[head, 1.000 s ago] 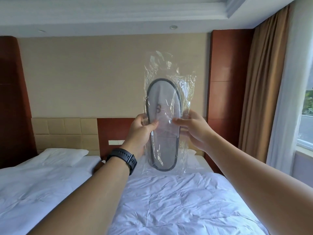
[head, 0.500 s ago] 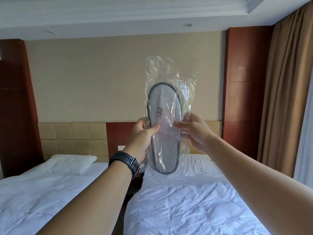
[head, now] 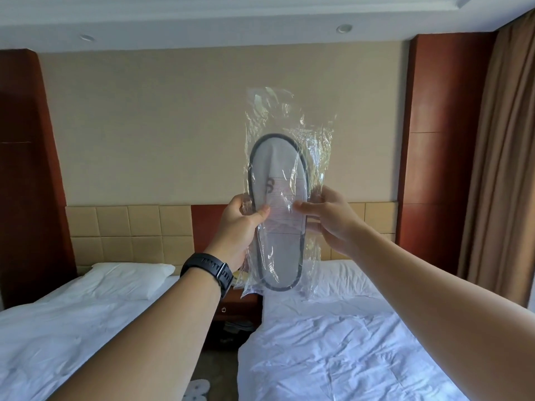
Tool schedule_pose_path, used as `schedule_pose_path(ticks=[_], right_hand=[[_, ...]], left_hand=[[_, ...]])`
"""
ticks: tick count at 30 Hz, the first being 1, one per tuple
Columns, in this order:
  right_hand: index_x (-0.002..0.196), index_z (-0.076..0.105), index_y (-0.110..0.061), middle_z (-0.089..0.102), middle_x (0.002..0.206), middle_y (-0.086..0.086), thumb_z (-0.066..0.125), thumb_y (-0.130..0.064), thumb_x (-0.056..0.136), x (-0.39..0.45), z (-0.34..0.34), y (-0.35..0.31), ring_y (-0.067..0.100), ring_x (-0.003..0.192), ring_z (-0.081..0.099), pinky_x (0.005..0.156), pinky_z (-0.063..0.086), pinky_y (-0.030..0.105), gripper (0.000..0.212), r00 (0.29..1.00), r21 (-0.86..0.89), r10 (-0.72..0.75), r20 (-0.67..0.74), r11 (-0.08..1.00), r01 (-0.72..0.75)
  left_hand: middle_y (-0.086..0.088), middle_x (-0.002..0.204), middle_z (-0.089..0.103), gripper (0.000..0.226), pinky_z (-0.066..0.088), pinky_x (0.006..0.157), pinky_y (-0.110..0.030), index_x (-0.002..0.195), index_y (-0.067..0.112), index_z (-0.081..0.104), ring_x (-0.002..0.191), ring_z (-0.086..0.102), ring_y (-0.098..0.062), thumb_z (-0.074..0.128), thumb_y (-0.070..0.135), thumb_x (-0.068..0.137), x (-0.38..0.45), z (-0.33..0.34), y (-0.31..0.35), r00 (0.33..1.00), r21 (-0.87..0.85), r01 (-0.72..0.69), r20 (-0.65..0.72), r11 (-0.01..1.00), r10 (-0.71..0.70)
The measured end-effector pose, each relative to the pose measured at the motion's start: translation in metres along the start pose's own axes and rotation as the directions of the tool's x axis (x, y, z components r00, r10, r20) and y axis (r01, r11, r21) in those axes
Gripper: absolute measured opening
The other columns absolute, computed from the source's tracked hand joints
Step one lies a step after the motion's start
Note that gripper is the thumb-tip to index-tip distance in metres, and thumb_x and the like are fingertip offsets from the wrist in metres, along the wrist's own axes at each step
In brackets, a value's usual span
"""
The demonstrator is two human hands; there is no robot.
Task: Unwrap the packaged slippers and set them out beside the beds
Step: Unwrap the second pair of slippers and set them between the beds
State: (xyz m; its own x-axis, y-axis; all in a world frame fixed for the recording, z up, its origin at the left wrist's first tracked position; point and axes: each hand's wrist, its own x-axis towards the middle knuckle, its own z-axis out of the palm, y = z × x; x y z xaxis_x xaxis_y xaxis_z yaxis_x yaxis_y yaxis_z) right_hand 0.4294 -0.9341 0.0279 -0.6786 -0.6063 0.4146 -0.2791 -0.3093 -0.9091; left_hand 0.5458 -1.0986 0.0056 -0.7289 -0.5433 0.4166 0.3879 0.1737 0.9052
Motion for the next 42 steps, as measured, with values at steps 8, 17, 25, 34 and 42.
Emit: schedule_pose_path(ticks=[8,17,25,34,42], right_hand=[[0.083,0.058,-0.018,0.079,0.076,-0.004,0.075,0.005,0.091,0.04,0.138,0.04,0.014,0.078,0.079,0.077,0.061,0.04,0.029,0.998,0.022,0.011,-0.056,1.0,-0.01],[0.083,0.055,-0.013,0.077,0.068,-0.006,0.073,0.008,0.092,0.071,0.242,0.069,0.012,0.072,0.079,0.063,0.062,0.026,0.029,0.997,0.041,0.042,-0.069,0.998,-0.04],[0.087,0.059,-0.011,0.08,0.077,0.002,0.074,0.007,0.092,0.103,0.28,0.104,0.019,0.078,0.081,0.066,0.064,0.029,0.024,0.997,0.061,0.056,-0.045,0.997,-0.053],[0.087,0.057,-0.012,0.079,0.071,-0.004,0.075,0.006,0.092,0.166,0.287,0.155,0.017,0.076,0.081,0.065,0.064,0.028,0.026,0.997,0.094,0.063,-0.032,0.994,-0.06],[0.095,0.061,-0.009,0.081,0.079,-0.001,0.076,0.005,0.09,0.254,0.257,0.213,0.019,0.08,0.082,0.067,0.064,0.03,0.021,0.998,0.132,0.06,-0.022,0.99,-0.056]], left_hand=[[-0.007,0.115,0.08,0.018,0.056,0.098,-0.045,0.109,0.019,0.071,0.115,0.074,-0.032,0.078,0.012,0.094,0.037,-0.143,-0.016,0.998,-0.048,0.049,0.038,0.998,-0.047],[-0.011,0.115,0.08,0.02,0.058,0.093,-0.045,0.11,0.017,0.071,0.112,0.074,-0.036,0.078,0.011,0.093,0.068,-0.252,-0.031,0.995,-0.07,0.081,0.06,0.994,-0.077],[-0.019,0.122,0.077,0.016,0.056,0.105,-0.057,0.106,0.017,0.068,0.117,0.073,-0.041,0.076,0.008,0.095,0.086,-0.298,-0.055,0.993,-0.084,0.118,0.039,0.989,-0.116],[-0.01,0.115,0.078,0.017,0.053,0.071,-0.033,0.105,0.019,0.066,0.1,0.072,-0.028,0.076,0.01,0.095,0.142,-0.32,-0.093,0.99,-0.047,0.138,0.031,0.989,-0.137],[-0.023,0.128,0.074,0.021,0.05,0.112,-0.062,0.115,0.01,0.067,0.122,0.069,-0.044,0.074,0.005,0.095,0.227,-0.305,-0.139,0.977,-0.028,0.212,0.011,0.977,-0.212]])
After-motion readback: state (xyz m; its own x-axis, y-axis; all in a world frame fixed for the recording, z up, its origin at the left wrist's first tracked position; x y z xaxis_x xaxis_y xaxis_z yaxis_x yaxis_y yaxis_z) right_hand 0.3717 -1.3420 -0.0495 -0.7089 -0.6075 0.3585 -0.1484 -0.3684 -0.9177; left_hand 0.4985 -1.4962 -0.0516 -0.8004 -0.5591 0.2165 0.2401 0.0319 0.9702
